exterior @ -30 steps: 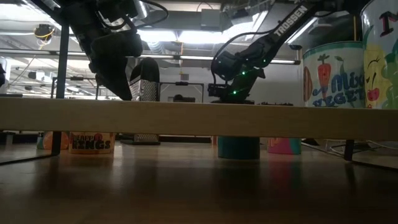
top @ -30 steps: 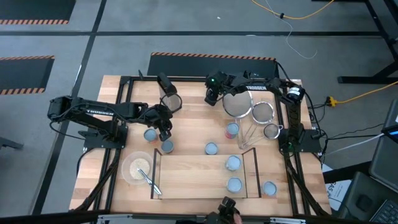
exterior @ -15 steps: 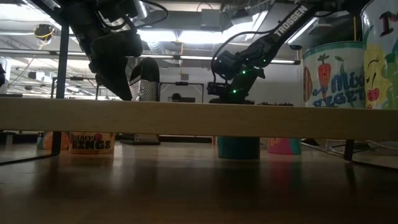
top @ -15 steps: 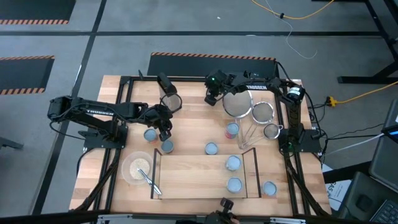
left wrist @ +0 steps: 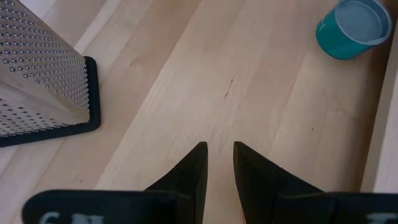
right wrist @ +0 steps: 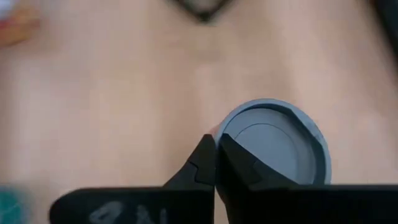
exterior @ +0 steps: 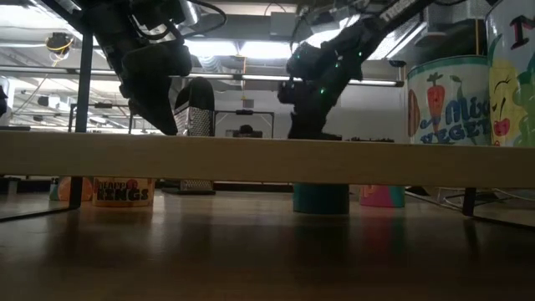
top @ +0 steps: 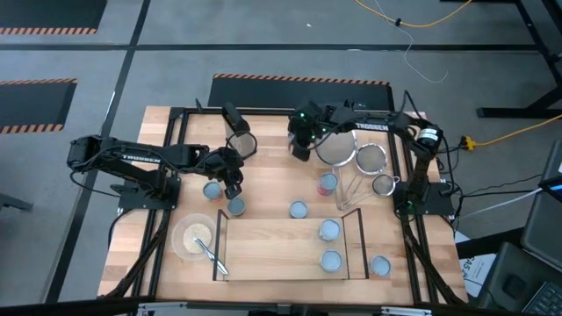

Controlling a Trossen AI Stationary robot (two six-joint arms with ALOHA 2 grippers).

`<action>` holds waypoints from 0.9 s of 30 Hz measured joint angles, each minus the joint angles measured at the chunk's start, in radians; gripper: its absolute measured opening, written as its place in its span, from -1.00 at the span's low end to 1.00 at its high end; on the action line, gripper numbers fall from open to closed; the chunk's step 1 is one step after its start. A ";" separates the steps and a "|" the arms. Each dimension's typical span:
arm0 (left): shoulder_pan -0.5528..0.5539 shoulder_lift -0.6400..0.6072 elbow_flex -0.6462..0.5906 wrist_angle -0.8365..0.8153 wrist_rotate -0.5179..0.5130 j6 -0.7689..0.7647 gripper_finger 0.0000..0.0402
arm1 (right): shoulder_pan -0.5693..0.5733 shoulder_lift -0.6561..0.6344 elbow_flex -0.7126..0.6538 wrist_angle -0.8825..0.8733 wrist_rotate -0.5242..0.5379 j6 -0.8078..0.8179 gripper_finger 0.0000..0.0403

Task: Pick and place cans onto a shelf
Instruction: Put the top canned diced tomatoes on the shelf

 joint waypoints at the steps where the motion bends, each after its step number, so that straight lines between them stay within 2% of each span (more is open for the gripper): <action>1: 0.000 0.000 0.000 0.001 0.000 0.003 -0.65 | 0.017 -0.009 0.000 -0.011 -0.035 -0.013 -0.97; 3: 0.000 0.000 0.000 0.000 0.000 0.003 -0.65 | 0.057 -0.030 0.000 -0.027 -0.102 -0.036 -0.97; 13: 0.000 0.000 0.000 0.001 0.000 0.004 -0.65 | 0.292 -0.051 0.001 -0.042 -0.308 -0.091 -0.95; 22: 0.000 0.000 0.000 0.002 0.000 0.004 -0.65 | 0.519 -0.051 0.001 -0.036 -0.314 -0.189 -0.95; 27: 0.000 0.000 0.000 0.006 0.000 0.004 -0.65 | 0.587 -0.052 0.002 -0.036 -0.306 -0.220 -0.94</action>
